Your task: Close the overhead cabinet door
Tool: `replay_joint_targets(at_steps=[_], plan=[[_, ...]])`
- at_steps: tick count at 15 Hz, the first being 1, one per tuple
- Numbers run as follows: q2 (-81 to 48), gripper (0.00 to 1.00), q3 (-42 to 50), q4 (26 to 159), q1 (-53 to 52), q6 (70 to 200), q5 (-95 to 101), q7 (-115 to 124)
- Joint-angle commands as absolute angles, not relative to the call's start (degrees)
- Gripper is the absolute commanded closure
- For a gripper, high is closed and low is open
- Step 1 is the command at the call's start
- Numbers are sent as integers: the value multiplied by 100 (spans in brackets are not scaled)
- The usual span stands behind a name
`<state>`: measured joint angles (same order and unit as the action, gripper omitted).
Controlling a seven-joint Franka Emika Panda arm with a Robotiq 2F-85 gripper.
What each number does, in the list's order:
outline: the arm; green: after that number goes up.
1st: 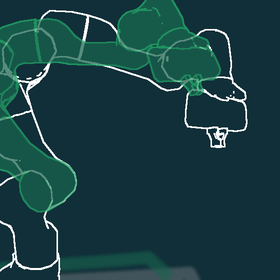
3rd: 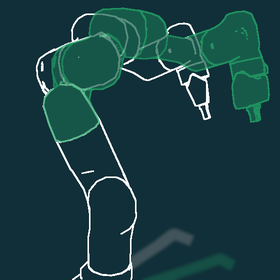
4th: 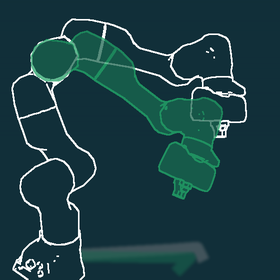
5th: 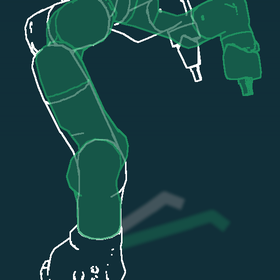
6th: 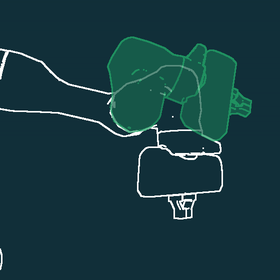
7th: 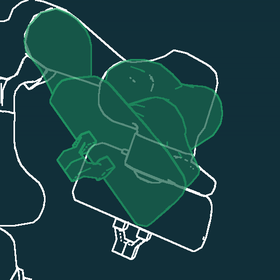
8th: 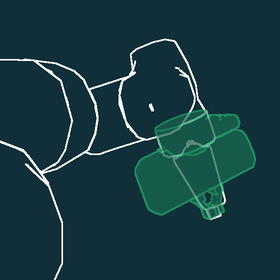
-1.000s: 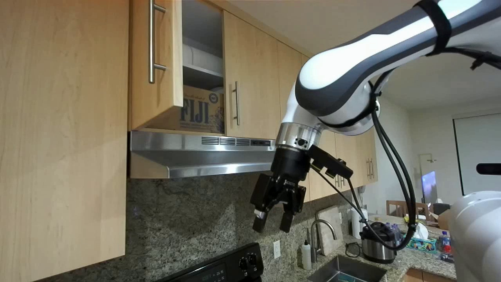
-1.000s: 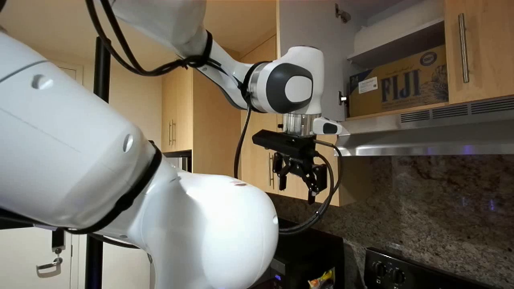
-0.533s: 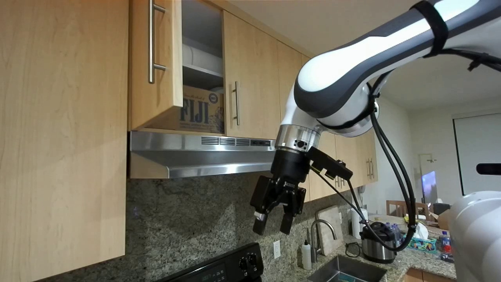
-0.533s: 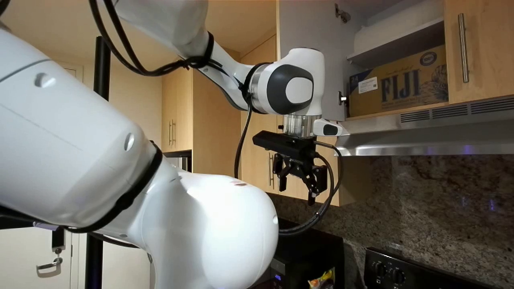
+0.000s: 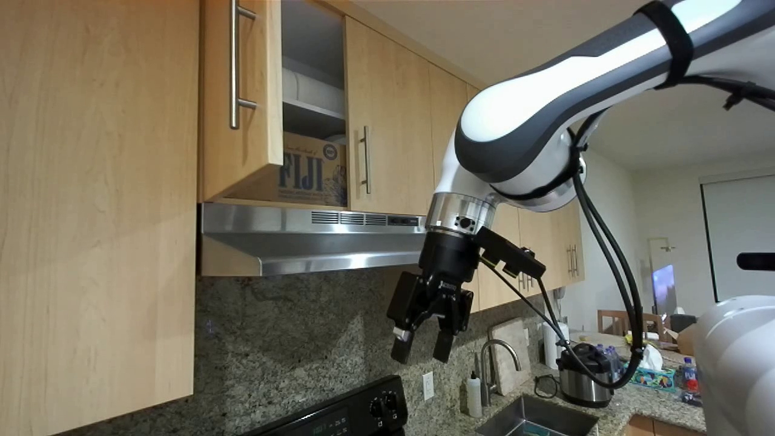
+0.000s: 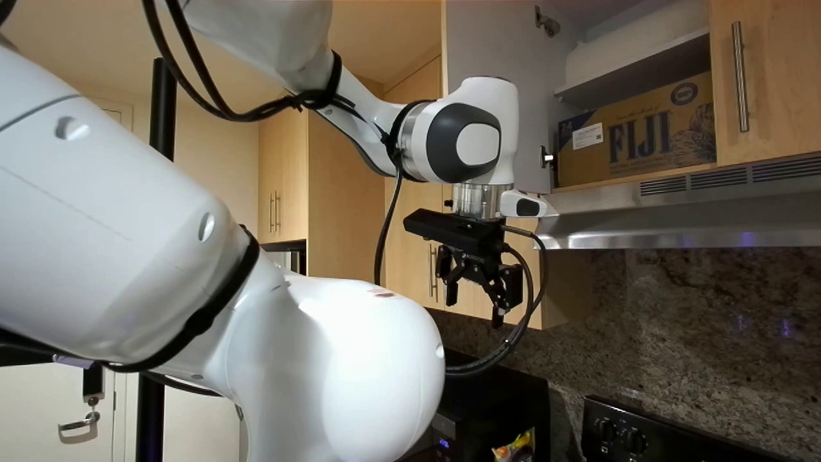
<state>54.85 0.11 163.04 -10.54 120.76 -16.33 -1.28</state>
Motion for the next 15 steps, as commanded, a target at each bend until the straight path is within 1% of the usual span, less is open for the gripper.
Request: replay_joint_targets(at_steps=[1,10,15], plan=[[5484,0,-24,16286,-1008,12045,-1666,-158],[5484,0,-24,16286,-1008,12045,-1666,-158],[5412,0,-55,16066,-962,11916,-1508,-269]])
